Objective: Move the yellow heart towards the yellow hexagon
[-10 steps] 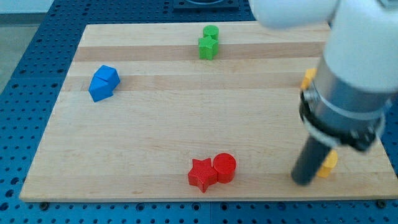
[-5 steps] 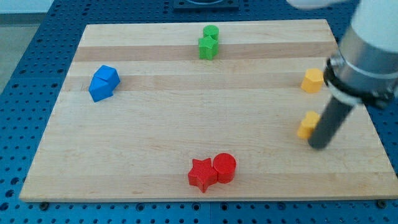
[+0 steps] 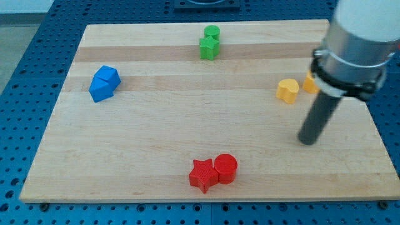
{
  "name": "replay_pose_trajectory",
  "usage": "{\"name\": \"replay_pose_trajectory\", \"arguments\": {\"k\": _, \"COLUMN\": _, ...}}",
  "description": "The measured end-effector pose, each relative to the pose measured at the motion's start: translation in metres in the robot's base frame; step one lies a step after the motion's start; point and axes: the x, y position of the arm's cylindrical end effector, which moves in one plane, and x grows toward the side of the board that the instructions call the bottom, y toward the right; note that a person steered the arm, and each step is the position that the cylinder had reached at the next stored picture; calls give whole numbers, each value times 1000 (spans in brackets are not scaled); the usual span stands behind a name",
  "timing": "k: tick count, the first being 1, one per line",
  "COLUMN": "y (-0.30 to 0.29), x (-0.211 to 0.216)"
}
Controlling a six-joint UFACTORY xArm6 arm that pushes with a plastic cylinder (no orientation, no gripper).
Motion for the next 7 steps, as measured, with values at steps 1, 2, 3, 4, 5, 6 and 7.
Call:
{"name": "replay_pose_trajectory", "arguments": {"k": 1, "y": -40, "x": -51}}
{"name": "replay_pose_trajectory", "arguments": {"k": 2, "y": -40, "x": -54}}
{"name": "replay_pose_trajectory", "arguments": {"k": 3, "y": -31, "x": -94}}
{"name": "replay_pose_trajectory", "arguments": {"k": 4, "y": -14, "x": -94}}
{"name": "replay_pose_trajectory", "arguments": {"k": 5, "y": 21, "x": -113}}
{"name": "replay_pose_trajectory", "arguments": {"k": 6, "y": 26, "x": -115}}
{"name": "replay_pose_trajectory", "arguments": {"k": 7, "y": 21, "x": -115}}
